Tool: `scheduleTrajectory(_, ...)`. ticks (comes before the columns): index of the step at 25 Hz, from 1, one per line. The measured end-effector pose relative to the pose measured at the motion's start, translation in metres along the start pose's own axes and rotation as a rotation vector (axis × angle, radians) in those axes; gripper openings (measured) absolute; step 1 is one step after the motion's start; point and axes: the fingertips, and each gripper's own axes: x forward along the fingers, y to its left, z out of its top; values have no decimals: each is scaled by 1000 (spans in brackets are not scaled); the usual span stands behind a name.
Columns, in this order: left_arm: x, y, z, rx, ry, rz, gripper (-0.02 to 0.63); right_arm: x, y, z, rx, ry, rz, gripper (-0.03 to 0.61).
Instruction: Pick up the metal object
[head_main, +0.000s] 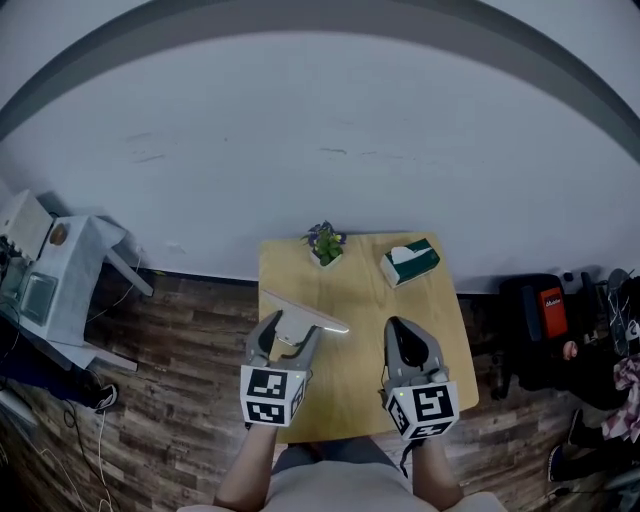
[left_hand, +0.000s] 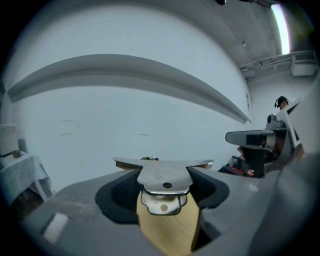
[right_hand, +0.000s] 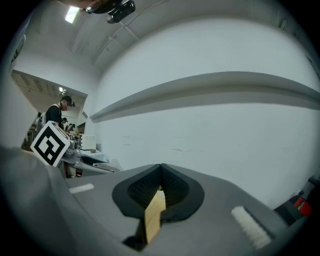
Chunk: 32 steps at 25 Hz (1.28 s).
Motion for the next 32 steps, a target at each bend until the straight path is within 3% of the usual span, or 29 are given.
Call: scheduleTrajectory(32,-108,-5,79,69,-282,-65,304,-97,22,51,-30,-154,-239,2)
